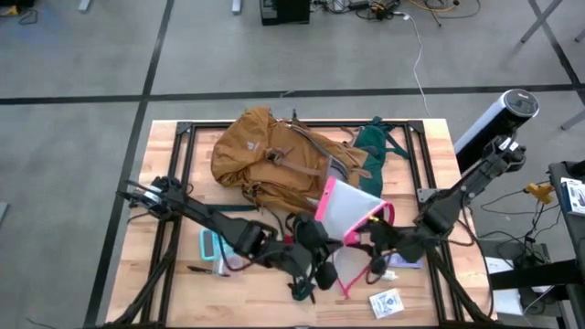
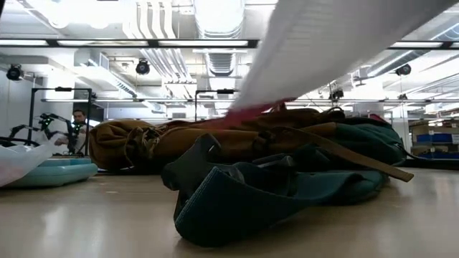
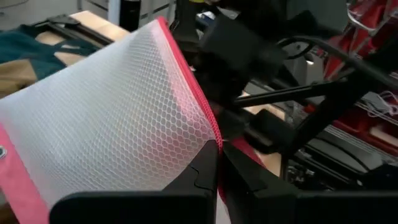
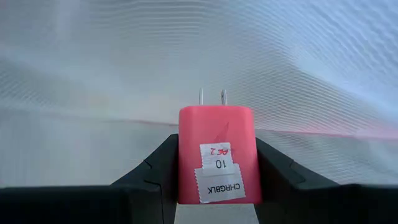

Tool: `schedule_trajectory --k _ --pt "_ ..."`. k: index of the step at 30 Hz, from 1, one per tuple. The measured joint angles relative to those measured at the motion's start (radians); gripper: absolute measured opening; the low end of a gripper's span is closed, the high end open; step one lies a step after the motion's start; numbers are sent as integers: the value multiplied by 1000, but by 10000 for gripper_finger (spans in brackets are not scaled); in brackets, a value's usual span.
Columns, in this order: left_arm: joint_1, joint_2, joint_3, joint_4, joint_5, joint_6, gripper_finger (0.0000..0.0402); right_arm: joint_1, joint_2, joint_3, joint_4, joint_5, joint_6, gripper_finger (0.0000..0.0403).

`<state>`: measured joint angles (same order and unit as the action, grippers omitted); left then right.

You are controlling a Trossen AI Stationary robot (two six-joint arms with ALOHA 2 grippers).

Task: Unpack backpack
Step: Put the pink charging adapter into the pink zip bag, then put the white charging adapter into the pink zip bag

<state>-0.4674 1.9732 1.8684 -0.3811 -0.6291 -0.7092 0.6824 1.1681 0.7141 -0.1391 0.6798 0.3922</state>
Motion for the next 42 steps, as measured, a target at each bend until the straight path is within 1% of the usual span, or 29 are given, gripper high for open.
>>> schedule_trajectory --k 3,4,5,7,10,12,14,17,20,23,26,28,33,35,39,42 --pt "-8 23 -1 -3 -10 -52 0 -17 62 0 22 0 10 126" --pt "-8 33 -1 0 -10 -73 0 -18 84 0 24 -1 18 135" --pt "-8 40 -2 2 -14 -92 0 -18 105 -1 27 -2 27 155" --pt "-6 56 -3 1 -21 -131 0 -14 131 1 33 -14 39 210" --pt "3 64 -5 -4 -37 -148 0 -4 136 39 4 -59 54 288" --pt "12 62 -5 -3 -41 -145 0 0 124 74 -20 -82 55 321" --pt "23 53 -5 -22 -42 -143 0 5 107 117 -76 -126 55 339" --pt "41 31 -5 -114 -42 -138 0 25 81 199 -171 -215 65 342" --pt "57 0 -5 -219 -43 -148 0 72 66 293 -255 -276 80 332" --pt "62 -32 -5 -282 -44 -161 0 130 72 378 -388 -291 97 320" --pt "61 -67 -5 -328 -36 -161 0 191 105 419 -530 -281 197 308" --pt "59 -88 -5 -348 -31 -148 0 231 138 413 -599 -265 305 302" --pt "53 -103 -4 -372 36 -134 0 315 243 339 -660 -263 661 297" --pt "44 -103 -4 -371 62 -134 0 352 279 322 -670 -262 768 299" --pt "14 -102 -4 -373 97 -152 0 399 315 289 -693 -266 902 306" --pt "-20 -99 -5 -379 98 -201 0 404 324 257 -693 -266 923 308"
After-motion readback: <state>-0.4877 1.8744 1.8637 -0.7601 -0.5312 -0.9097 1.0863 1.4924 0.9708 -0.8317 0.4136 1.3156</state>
